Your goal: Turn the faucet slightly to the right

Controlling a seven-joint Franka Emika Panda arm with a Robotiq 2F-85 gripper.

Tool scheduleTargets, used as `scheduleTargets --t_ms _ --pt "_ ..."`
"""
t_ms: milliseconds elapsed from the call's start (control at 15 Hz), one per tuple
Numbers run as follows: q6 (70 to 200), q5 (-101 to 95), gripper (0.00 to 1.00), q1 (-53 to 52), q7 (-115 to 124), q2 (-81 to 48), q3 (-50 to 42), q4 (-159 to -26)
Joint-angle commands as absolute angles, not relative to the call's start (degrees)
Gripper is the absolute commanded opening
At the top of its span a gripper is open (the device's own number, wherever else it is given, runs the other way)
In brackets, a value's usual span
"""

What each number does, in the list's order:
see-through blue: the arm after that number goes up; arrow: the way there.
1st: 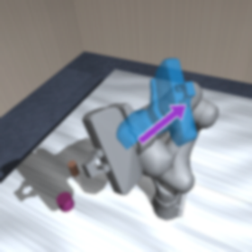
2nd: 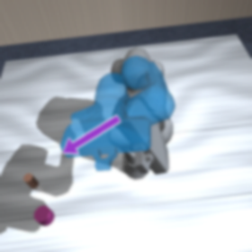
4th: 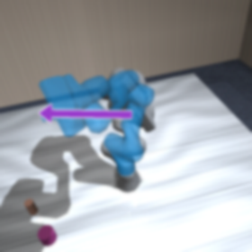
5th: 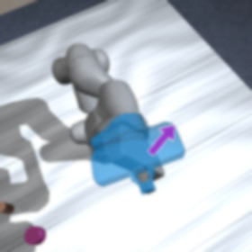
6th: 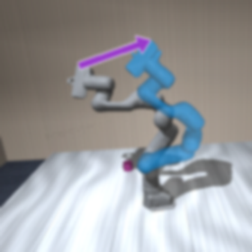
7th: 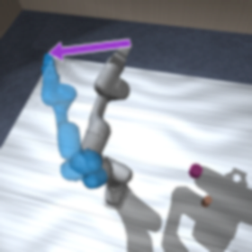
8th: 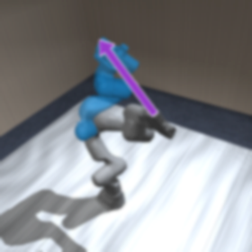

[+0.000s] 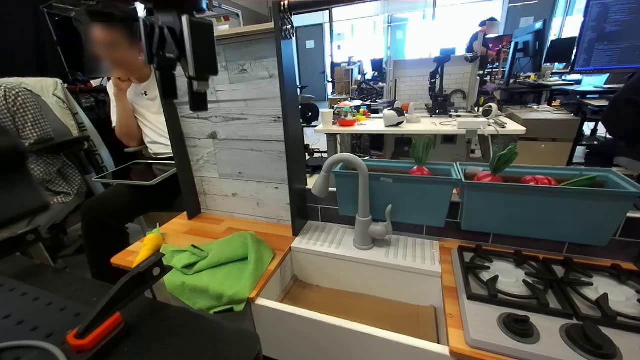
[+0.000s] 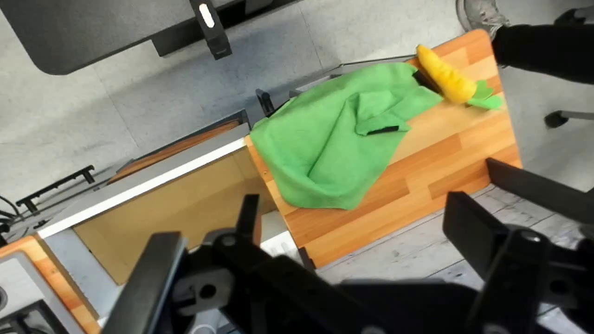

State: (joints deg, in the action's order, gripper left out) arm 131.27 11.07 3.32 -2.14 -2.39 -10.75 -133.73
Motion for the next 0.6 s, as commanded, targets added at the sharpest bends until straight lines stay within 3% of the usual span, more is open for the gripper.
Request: scheduleTargets --t_ms 0,67,533 --pt "132.8 14.3 1.00 6.7 0.1 -11.1 -10.2 -128.6" --pt "132.9 11.8 1.00 6.3 -0.5 -7.2 -9.5 -131.8" --pt "136.4 9.2 1.00 6.6 5.1 -11.7 -10.4 -130.0"
